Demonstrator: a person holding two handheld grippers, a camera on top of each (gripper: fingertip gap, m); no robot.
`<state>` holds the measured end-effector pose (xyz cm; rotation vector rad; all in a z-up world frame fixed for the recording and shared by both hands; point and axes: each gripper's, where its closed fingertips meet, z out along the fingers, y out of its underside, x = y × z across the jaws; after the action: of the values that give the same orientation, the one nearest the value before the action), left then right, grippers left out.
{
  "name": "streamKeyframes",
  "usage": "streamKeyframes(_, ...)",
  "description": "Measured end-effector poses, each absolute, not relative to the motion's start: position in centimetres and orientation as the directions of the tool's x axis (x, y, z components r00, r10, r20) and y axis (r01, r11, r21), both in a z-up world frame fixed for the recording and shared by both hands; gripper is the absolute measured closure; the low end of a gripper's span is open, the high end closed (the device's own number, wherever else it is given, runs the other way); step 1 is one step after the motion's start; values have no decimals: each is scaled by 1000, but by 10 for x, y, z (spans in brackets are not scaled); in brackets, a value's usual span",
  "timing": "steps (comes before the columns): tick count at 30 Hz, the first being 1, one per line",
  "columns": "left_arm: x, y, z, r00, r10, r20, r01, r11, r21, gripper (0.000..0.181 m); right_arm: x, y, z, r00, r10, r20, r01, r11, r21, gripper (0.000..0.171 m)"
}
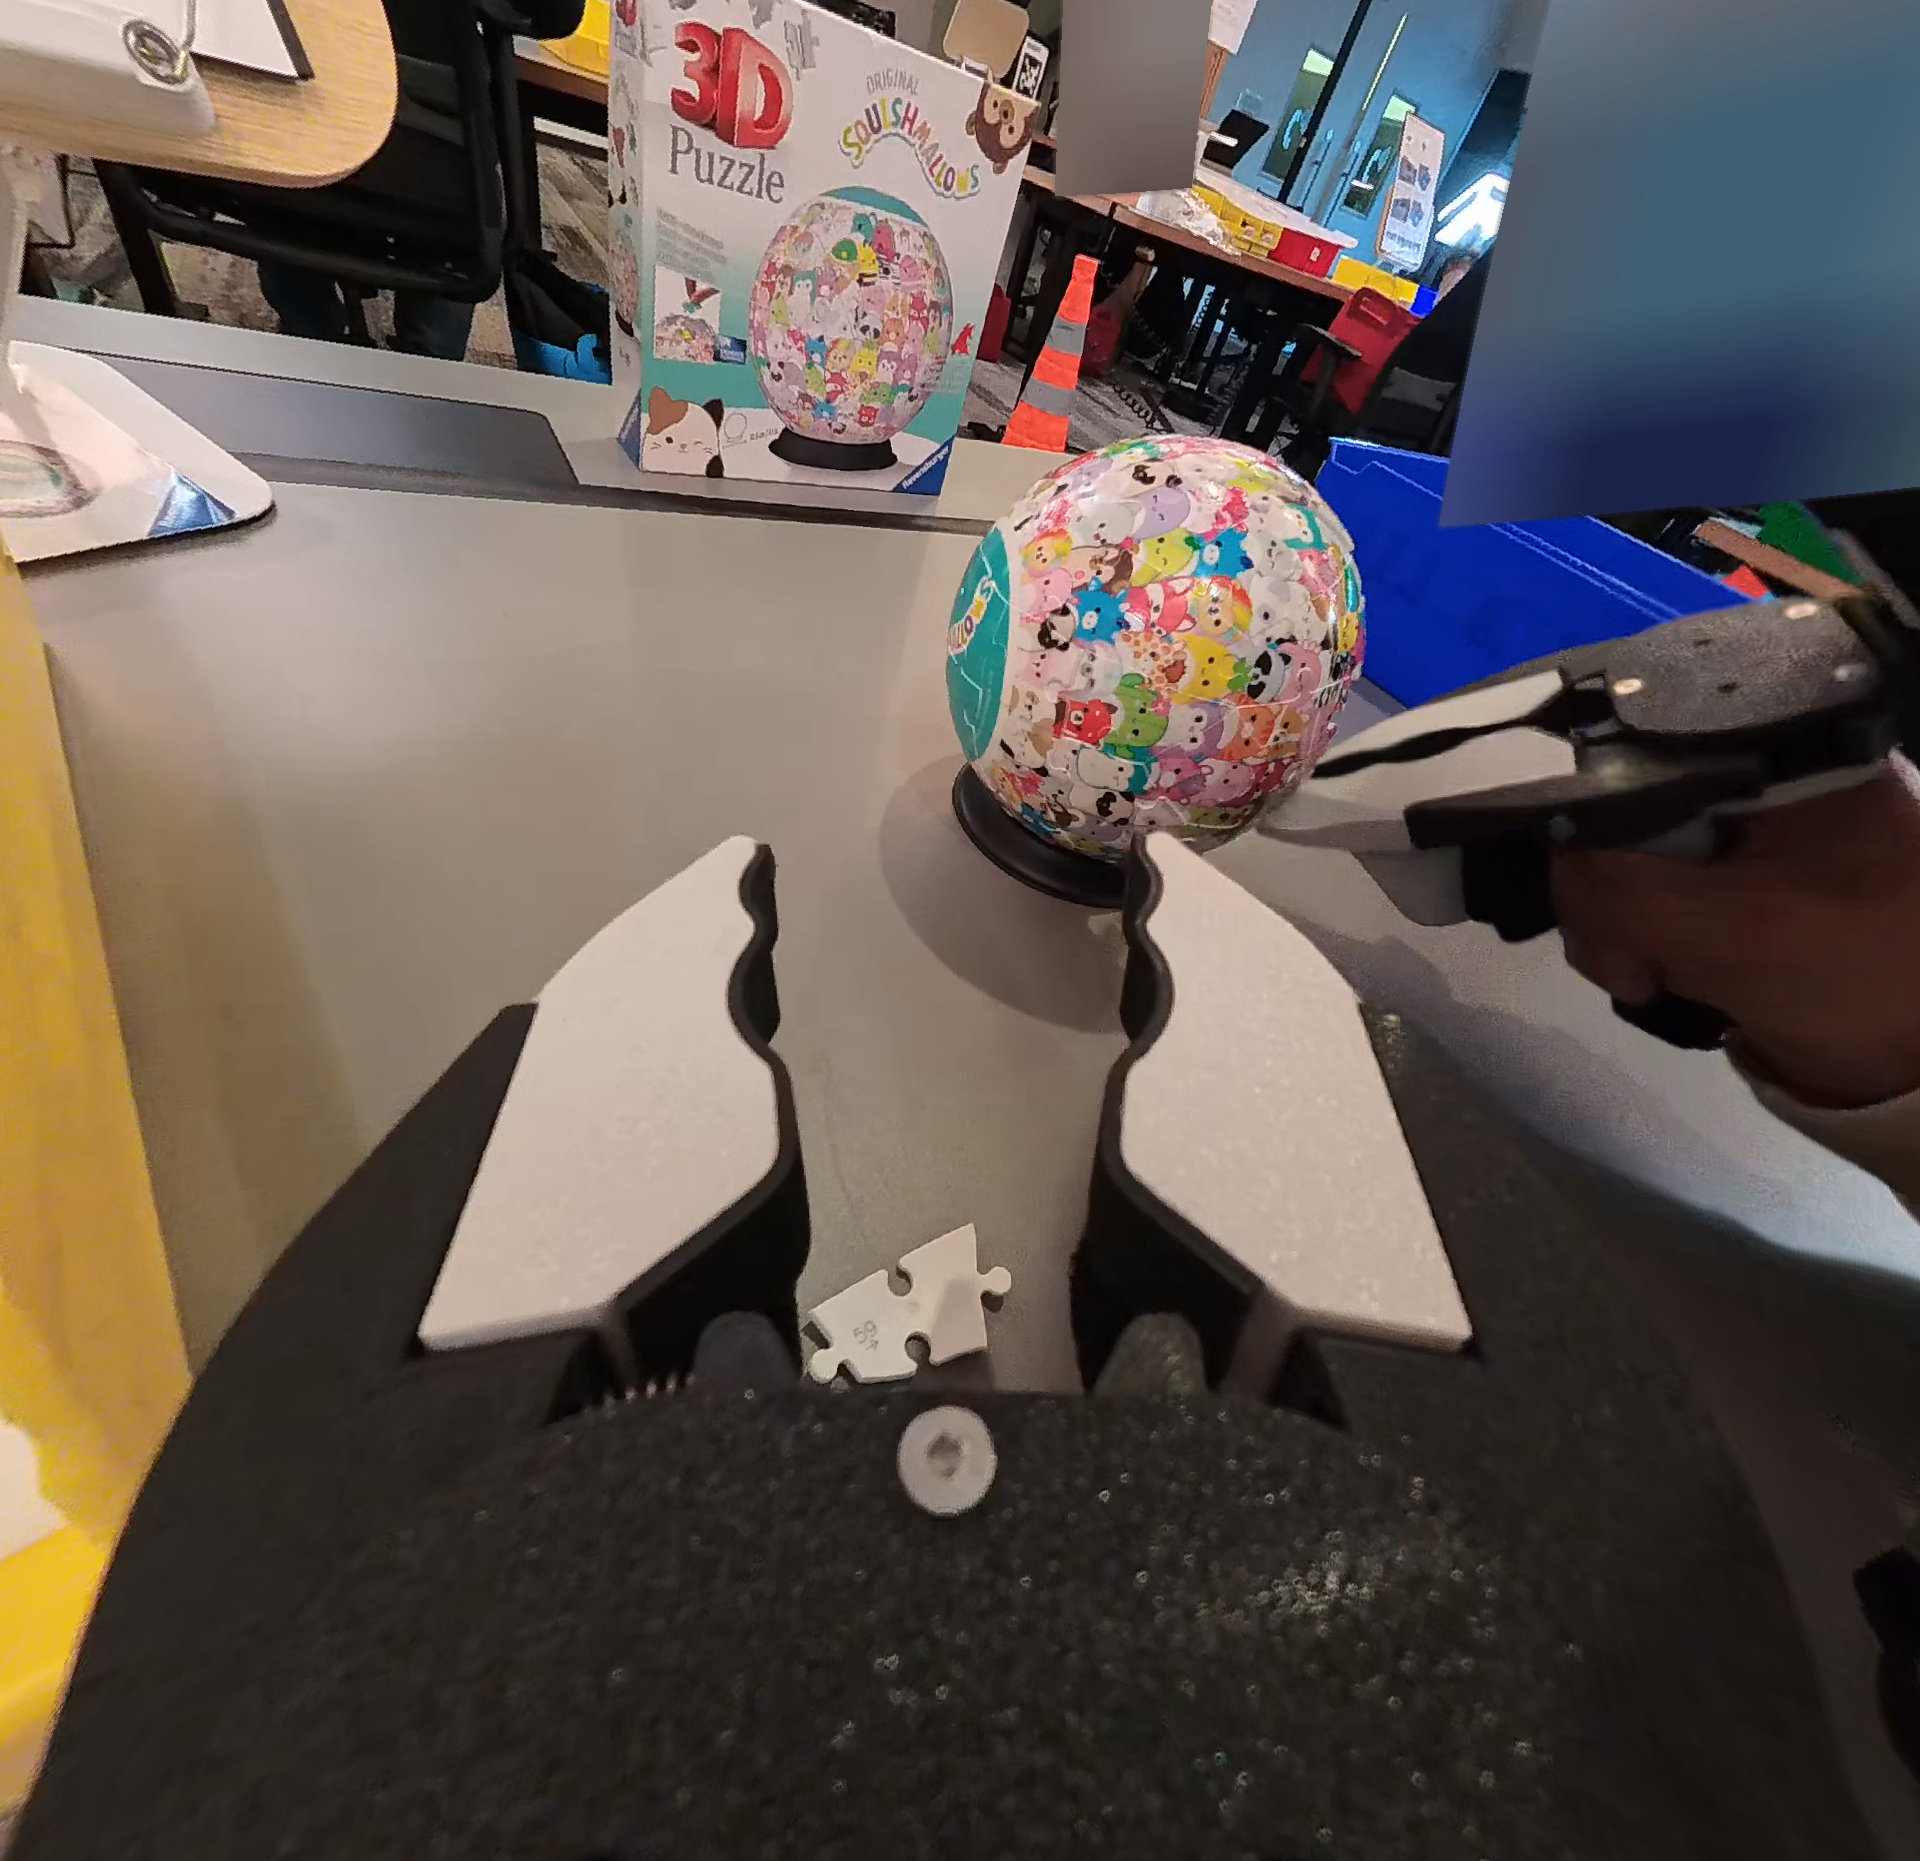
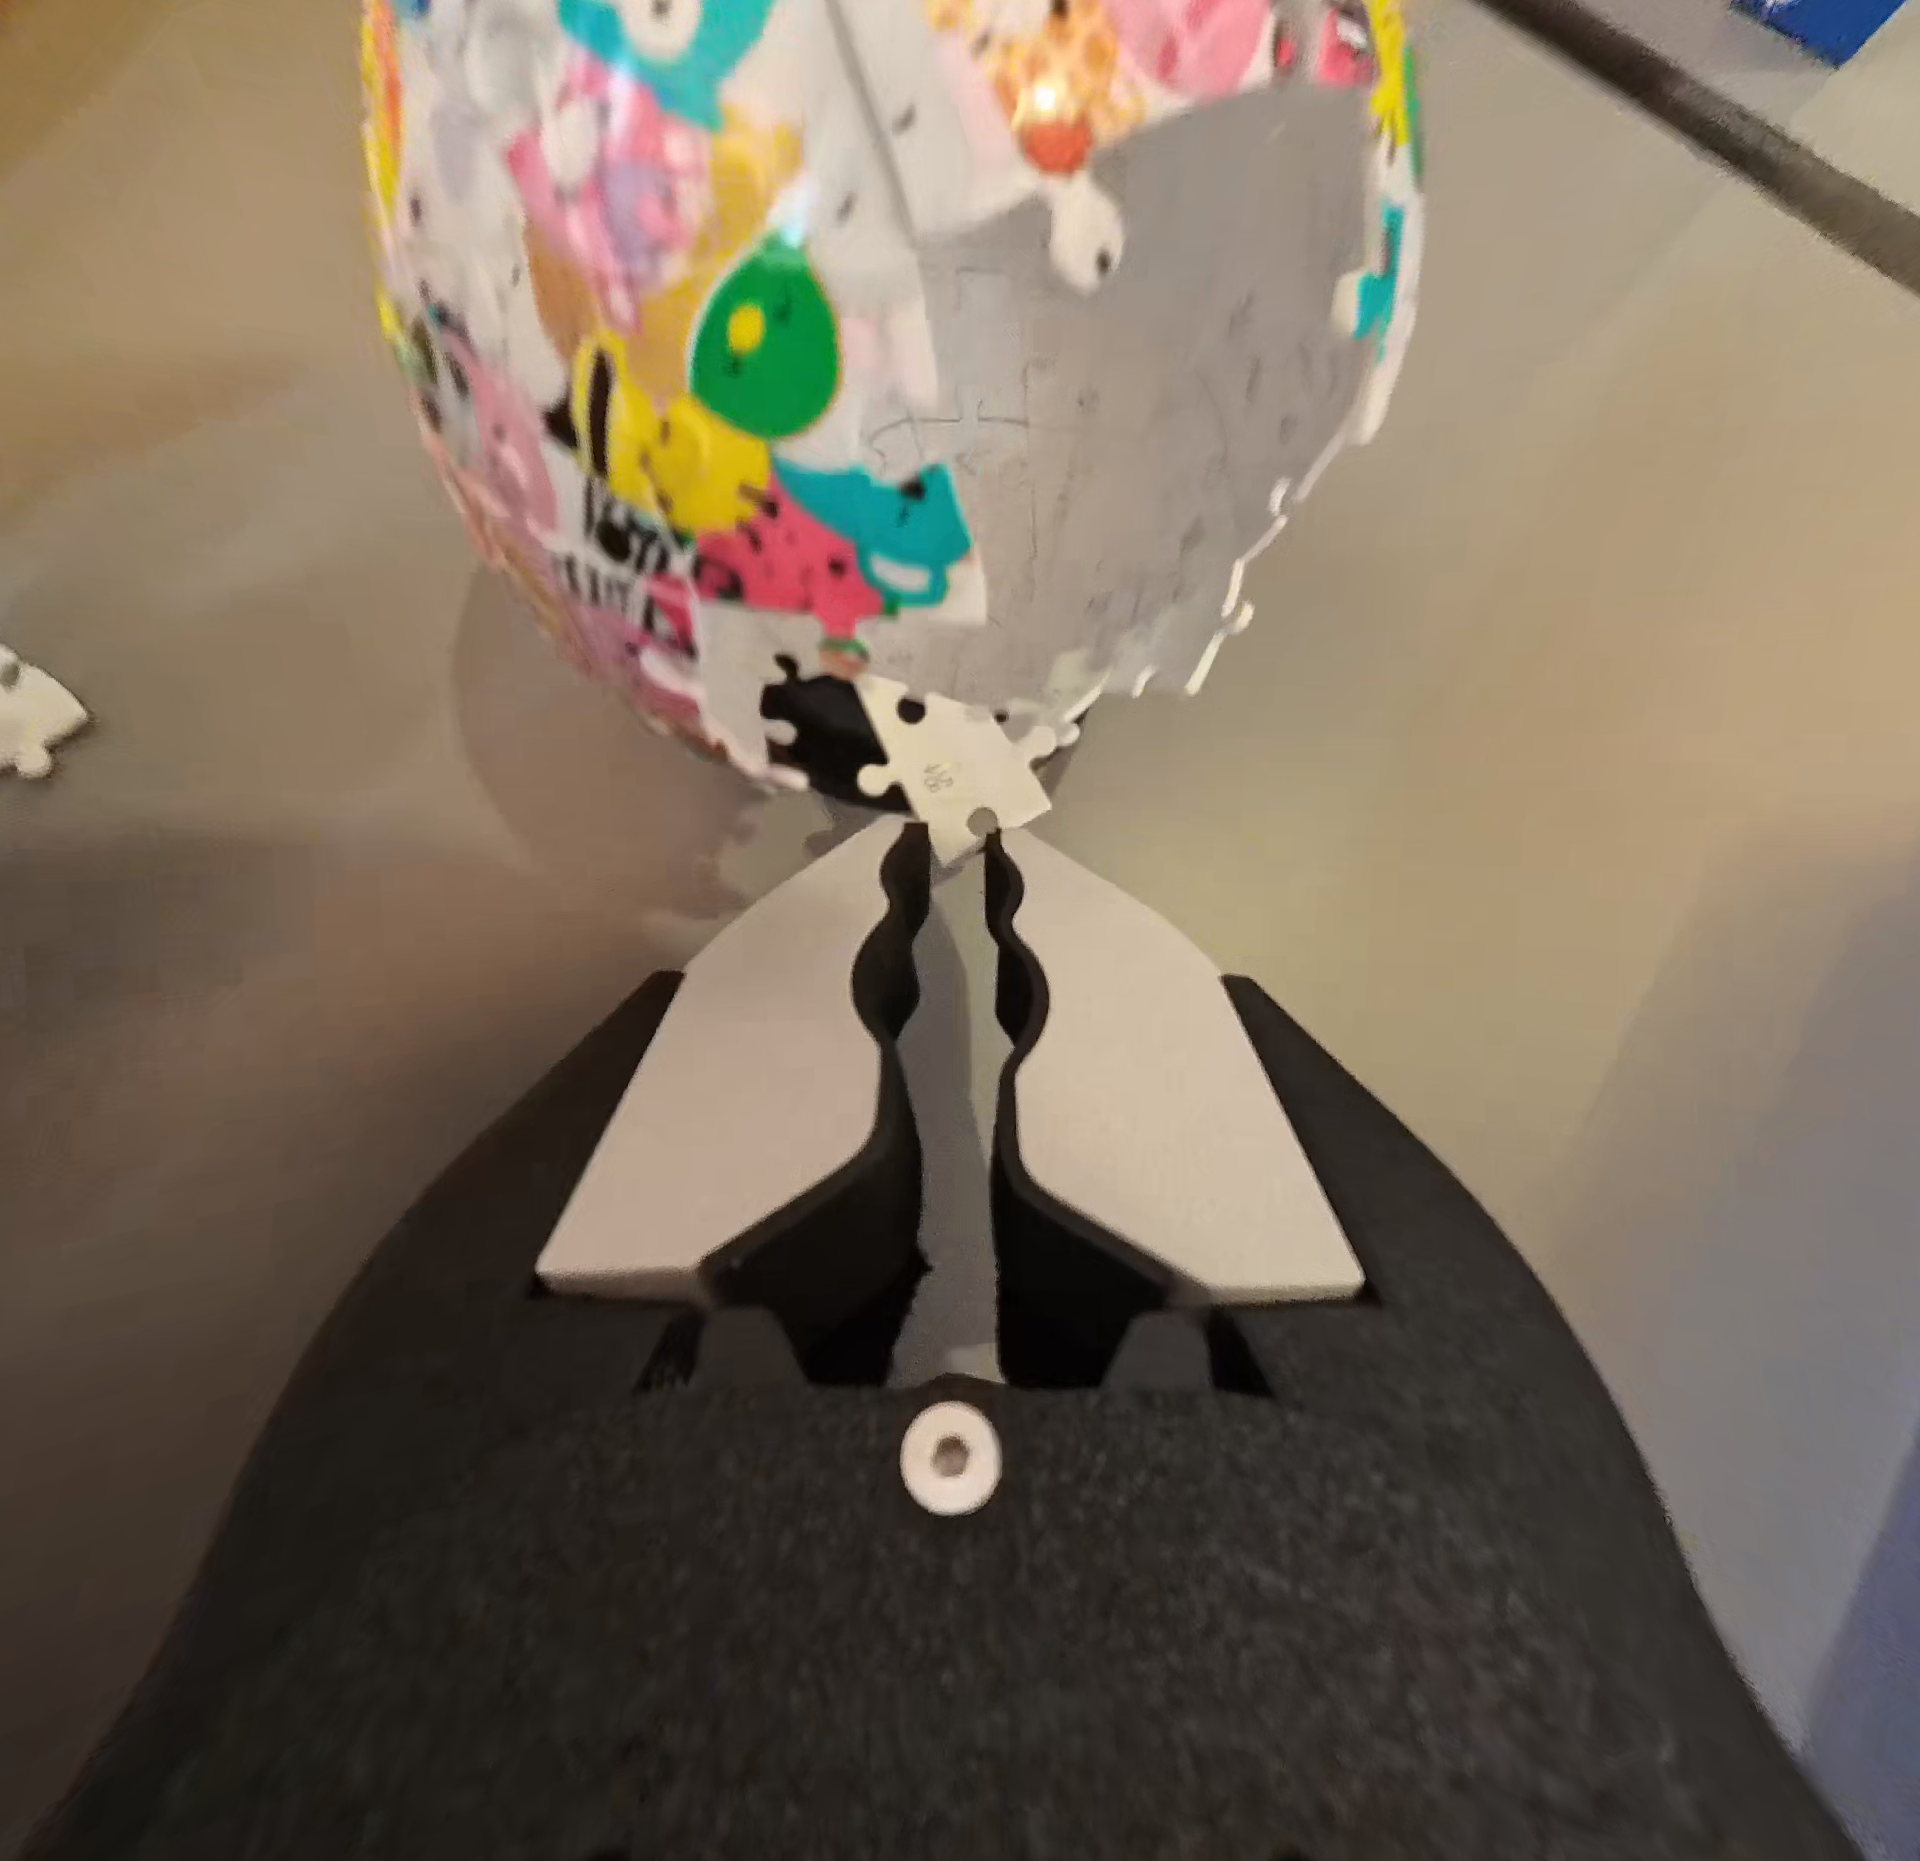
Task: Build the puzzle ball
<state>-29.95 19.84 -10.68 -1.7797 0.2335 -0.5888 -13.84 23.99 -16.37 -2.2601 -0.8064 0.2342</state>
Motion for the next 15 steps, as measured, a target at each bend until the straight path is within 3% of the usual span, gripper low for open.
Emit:
streamKeyframes(9, -285, 199, -110, 796, -521, 309, 129, -354, -926, 118, -148, 240, -174, 825, 559, 79, 494, -647, -581, 161)
streamKeyframes(15, -287, 204, -108, 780, -533, 327, 139, -362, -922, 118, -152, 242, -175, 832, 554, 20, 462, -673, -578, 161)
